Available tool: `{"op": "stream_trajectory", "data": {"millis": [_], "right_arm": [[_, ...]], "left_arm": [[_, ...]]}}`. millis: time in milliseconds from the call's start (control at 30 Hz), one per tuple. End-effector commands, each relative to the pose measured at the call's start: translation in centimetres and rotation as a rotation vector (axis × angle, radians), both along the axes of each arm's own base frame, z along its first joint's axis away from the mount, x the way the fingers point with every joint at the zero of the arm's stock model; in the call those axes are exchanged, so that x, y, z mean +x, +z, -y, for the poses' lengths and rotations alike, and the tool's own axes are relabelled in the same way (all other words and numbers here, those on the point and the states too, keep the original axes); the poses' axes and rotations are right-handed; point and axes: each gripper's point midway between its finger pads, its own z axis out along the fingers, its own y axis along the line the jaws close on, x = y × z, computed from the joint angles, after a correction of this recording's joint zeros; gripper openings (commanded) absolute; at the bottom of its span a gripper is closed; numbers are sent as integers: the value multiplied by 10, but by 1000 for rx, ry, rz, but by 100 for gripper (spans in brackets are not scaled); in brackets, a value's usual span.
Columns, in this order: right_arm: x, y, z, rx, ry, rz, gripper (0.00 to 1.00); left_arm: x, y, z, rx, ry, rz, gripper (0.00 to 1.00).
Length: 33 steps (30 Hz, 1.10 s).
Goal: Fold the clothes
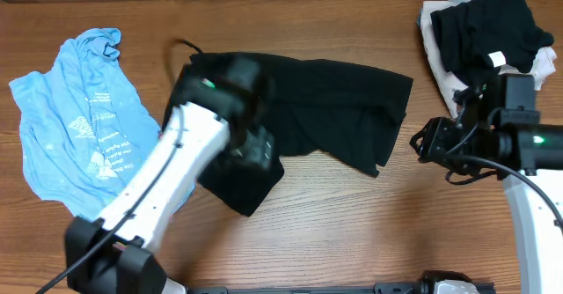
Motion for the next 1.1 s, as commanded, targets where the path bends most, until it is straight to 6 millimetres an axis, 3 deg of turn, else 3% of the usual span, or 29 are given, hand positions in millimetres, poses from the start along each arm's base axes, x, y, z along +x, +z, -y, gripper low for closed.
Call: {"op": "stream_trajectory", "data": {"millis": [0,300,567,733,867,933,967,1067], "right_arm": [[-1,-12,-2,26,-14,-22,46],[6,-19,-1,24,-10,-11,46],[7,-19,-1,24,-10,-5,46],[7,-19,-1,24,-10,-5,46],[7,-20,-1,25,-12,-7,46],[5,-22,-2,26,-10,-15,46],[4,-25,-4,27,-5,-22,46],[-1,-37,-11,36,-3,-52,45]], "left_arm": [[-25,-30,5,15,52,-39,83],[-57,-103,2,-7,18,-93,78],[-58,-136,-5,-12,17,-35,75],[-65,-150,-11,-2,54,-29,57],[-61,-150,-21,32,84,-18,28],[-57,-144,-27,41,118,-30,9],[-55,-140,-31,47,138,-39,4],[-43,-119,-45,67,186,-64,4]]}}
